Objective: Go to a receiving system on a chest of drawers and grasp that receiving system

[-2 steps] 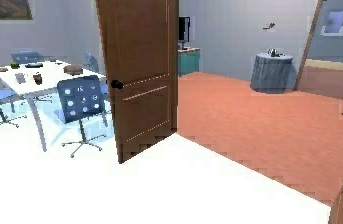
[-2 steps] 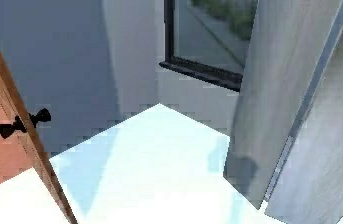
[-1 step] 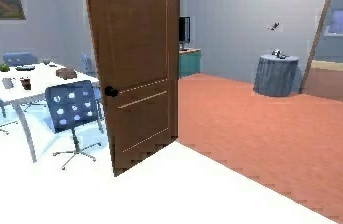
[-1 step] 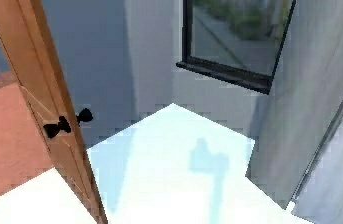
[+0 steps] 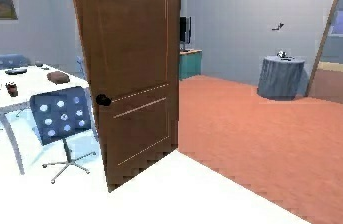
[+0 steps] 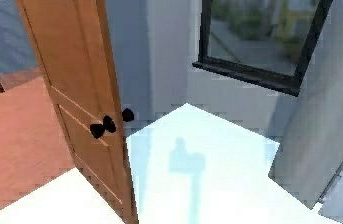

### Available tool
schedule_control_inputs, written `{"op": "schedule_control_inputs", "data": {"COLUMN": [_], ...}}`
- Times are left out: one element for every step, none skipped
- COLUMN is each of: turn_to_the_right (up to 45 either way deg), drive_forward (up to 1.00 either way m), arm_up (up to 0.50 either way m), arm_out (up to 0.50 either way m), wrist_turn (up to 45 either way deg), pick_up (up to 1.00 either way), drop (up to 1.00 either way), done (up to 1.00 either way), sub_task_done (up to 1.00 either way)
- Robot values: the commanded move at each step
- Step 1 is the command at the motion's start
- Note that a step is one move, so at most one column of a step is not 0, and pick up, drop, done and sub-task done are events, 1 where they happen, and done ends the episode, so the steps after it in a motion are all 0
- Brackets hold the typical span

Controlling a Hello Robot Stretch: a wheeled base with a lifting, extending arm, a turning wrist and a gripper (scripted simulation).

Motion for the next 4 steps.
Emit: {"op": "schedule_control_inputs", "data": {"turn_to_the_right": [36.0,0.0,0.0,0.0], "drive_forward": [0.0,1.0,1.0,1.0], "arm_up": [0.0,0.0,0.0,0.0], "arm_out": [0.0,0.0,0.0,0.0], "wrist_turn": [0.0,0.0,0.0,0.0], "pick_up": [0.0,0.0,0.0,0.0], "drop": [0.0,0.0,0.0,0.0], "done": [0.0,0.0,0.0,0.0], "sub_task_done": [0.0,0.0,0.0,0.0]}}
